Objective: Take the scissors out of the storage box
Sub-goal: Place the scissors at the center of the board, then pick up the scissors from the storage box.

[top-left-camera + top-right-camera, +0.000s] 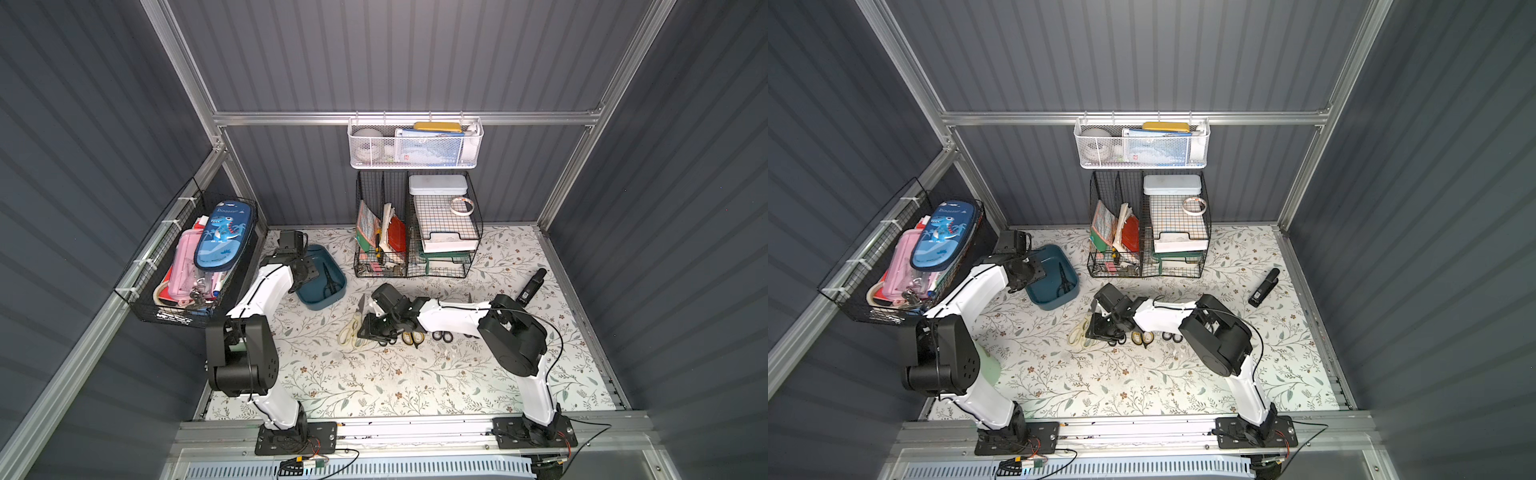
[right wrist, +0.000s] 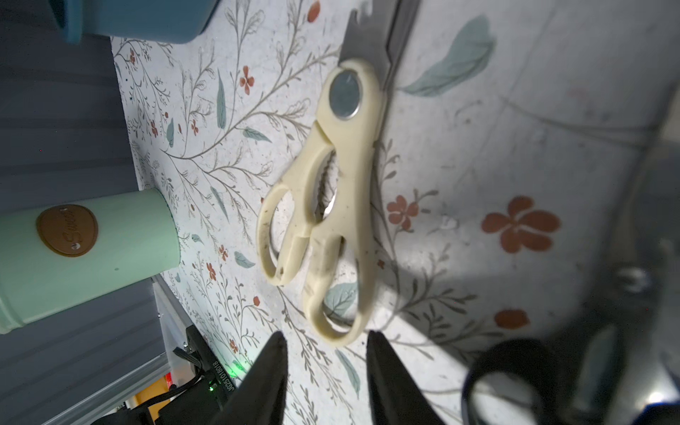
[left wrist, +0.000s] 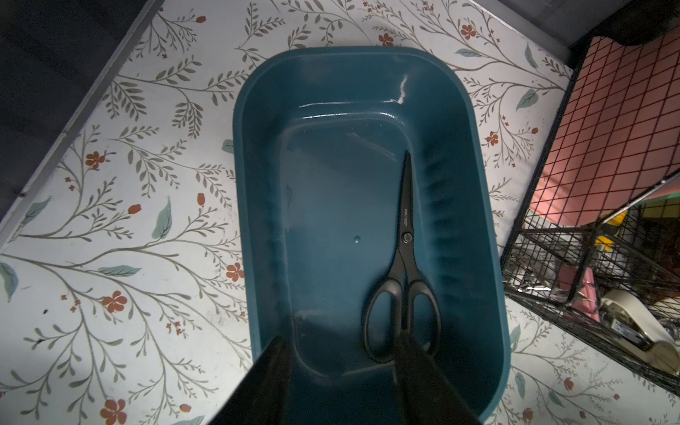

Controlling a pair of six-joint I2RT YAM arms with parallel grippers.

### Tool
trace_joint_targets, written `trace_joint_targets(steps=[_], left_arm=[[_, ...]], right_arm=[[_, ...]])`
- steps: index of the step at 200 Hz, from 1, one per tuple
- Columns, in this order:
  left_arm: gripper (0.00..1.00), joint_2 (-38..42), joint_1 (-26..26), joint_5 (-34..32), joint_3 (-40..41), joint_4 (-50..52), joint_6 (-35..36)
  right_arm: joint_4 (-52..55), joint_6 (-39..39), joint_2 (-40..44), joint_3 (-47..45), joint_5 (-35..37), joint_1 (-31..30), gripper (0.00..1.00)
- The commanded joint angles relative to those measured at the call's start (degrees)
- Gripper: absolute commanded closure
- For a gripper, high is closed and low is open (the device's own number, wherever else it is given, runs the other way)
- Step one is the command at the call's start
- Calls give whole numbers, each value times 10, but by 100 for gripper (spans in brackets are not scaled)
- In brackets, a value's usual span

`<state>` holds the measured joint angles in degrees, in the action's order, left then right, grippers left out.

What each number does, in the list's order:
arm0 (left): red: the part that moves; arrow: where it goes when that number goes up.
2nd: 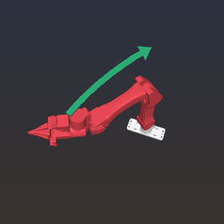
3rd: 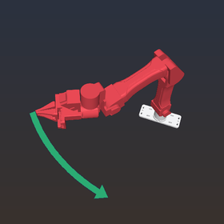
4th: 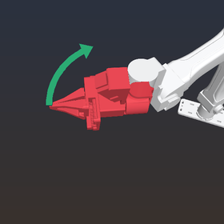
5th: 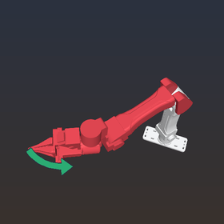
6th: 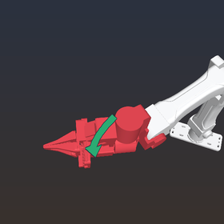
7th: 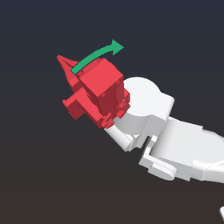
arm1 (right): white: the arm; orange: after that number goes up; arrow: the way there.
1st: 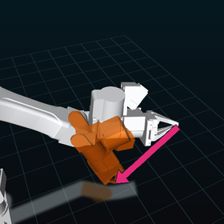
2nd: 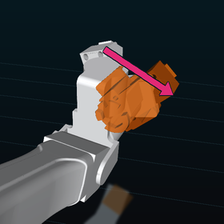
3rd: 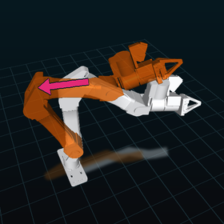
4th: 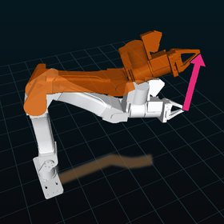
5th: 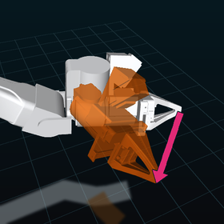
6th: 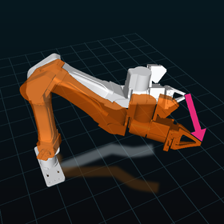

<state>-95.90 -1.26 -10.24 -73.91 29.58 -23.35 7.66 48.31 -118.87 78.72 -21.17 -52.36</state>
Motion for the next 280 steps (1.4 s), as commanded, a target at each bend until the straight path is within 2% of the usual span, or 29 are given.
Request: trace_joint_targets(steps=[1, 43, 76, 108, 165, 218, 240, 250, 280], left_arm=[[49, 0, -2, 10, 6, 0, 19], [55, -35, -21, 2, -13, 5, 33], [59, -103, -55, -21, -62, 16, 37], [61, -179, -59, -13, -123, 48, 37], [62, -204, -44, -1, -112, 57, 58], [64, -262, -42, 45, -112, 62, 73], [66, -287, -40, 44, -114, 71, 78], [69, -298, -36, 47, -116, 73, 77], [88, -310, -26, 66, -117, 65, 68]], right_arm=[[41, -26, -6, 11, 17, 2, 60], [37, -37, 21, 2, 31, 4, 60], [45, -61, 43, 8, 50, 3, 60], [60, -83, 53, 20, 57, 4, 60], [48, -82, 50, 22, 45, 9, 60], [31, -77, 46, 24, 38, 14, 59], [30, -77, 42, 28, 35, 16, 59], [27, -76, 41, 31, 32, 17, 59], [22, -75, 37, 39, 22, 18, 59]])
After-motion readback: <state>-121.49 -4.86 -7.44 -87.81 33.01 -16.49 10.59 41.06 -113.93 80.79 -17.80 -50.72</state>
